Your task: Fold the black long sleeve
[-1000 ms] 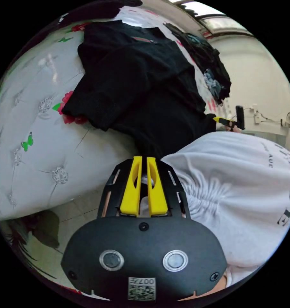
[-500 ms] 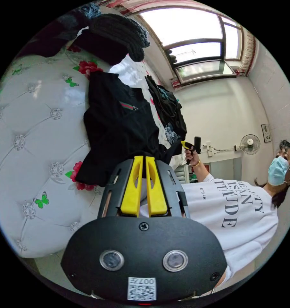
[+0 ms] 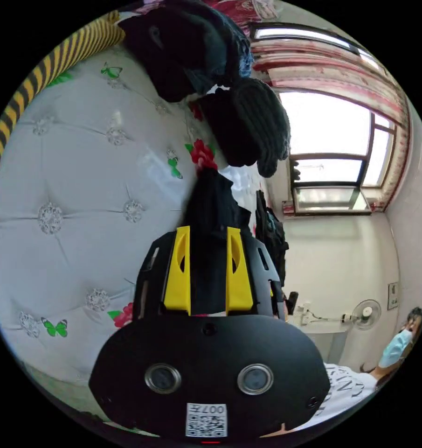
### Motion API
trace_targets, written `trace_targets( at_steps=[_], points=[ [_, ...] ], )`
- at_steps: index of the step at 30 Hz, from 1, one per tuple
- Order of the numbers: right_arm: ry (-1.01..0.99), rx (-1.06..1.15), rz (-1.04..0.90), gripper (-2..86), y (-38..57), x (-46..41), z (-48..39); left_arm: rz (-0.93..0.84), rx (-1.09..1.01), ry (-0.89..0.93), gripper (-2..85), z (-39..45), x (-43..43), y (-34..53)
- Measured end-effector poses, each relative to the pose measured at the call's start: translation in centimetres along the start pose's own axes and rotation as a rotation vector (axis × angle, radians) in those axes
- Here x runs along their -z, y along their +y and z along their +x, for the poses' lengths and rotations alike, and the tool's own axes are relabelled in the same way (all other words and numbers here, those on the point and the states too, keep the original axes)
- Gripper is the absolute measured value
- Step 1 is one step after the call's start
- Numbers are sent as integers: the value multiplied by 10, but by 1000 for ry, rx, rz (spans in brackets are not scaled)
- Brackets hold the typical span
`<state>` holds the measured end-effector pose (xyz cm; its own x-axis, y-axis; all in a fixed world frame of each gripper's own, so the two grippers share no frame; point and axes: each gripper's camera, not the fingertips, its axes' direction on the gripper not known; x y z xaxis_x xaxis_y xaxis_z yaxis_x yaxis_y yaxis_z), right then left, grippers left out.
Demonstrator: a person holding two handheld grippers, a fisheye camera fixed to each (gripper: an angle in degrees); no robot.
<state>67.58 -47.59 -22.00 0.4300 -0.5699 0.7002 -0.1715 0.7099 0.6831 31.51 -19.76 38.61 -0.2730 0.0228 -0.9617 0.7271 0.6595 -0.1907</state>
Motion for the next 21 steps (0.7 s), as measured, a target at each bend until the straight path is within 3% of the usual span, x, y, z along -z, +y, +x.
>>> trace_targets(
  at_steps=[6, 10, 14, 21],
  points=[
    [88, 98, -142, 58, 42, -22, 19, -195, -298, -222, 114, 36, -32, 47],
    [109, 145, -190, 54, 61, -30, 19, -272, -369, -264, 106, 48, -61, 71],
    [142, 141, -411, 21, 78, -73, 32, -366, -421, -452, 59, 49, -102, 96],
    [76, 252, -368, 2, 127, 0, 26, -357, -428, -289, 45, 39, -55, 155]
  ],
)
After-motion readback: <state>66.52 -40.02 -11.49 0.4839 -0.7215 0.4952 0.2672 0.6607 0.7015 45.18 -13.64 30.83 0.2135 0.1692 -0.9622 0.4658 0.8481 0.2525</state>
